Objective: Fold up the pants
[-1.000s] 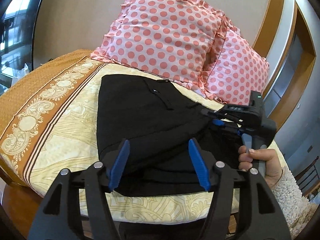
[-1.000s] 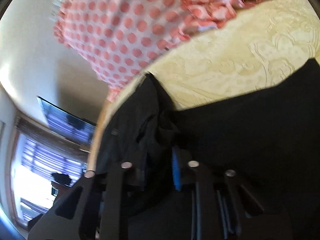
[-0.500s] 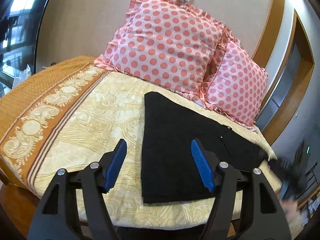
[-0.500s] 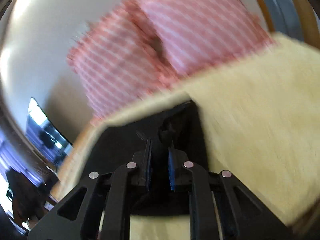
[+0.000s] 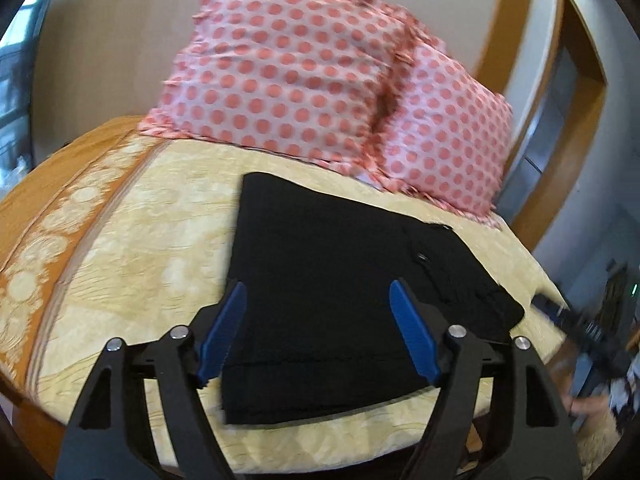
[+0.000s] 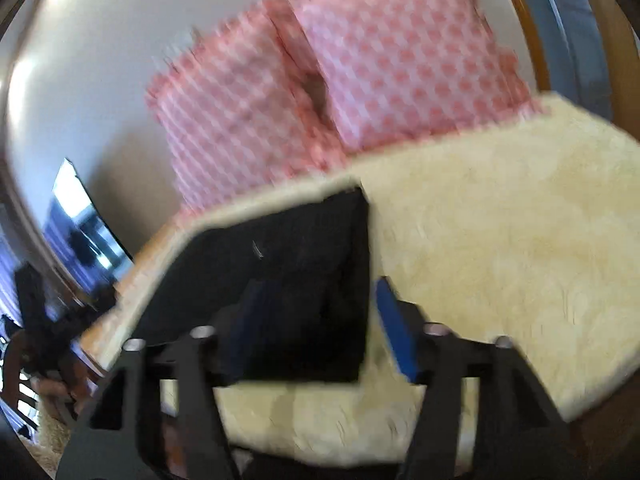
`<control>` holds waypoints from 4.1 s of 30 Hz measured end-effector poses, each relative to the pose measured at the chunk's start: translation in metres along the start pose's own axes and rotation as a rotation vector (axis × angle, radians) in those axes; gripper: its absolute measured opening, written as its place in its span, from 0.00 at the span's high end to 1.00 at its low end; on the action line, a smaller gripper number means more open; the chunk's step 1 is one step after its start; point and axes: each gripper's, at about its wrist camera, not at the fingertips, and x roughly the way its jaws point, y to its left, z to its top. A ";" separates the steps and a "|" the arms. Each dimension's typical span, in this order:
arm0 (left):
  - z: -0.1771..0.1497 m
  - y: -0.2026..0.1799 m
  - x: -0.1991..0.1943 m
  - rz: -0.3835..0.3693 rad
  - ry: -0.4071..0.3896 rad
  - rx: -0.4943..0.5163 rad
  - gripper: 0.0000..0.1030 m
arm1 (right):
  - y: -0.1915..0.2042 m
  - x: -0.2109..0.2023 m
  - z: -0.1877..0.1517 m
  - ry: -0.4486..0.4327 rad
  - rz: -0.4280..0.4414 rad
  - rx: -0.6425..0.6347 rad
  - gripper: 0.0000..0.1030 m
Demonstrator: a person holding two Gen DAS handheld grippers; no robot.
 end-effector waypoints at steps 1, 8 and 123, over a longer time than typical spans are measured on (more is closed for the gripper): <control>0.000 -0.006 0.007 -0.024 0.017 0.015 0.24 | 0.006 0.005 0.004 0.007 0.021 -0.021 0.38; -0.020 -0.009 0.052 -0.009 0.188 0.029 0.26 | 0.025 0.076 -0.016 0.248 0.002 -0.122 0.36; -0.086 -0.036 0.017 0.340 0.109 0.146 0.02 | 0.084 0.063 -0.072 0.178 -0.350 -0.257 0.01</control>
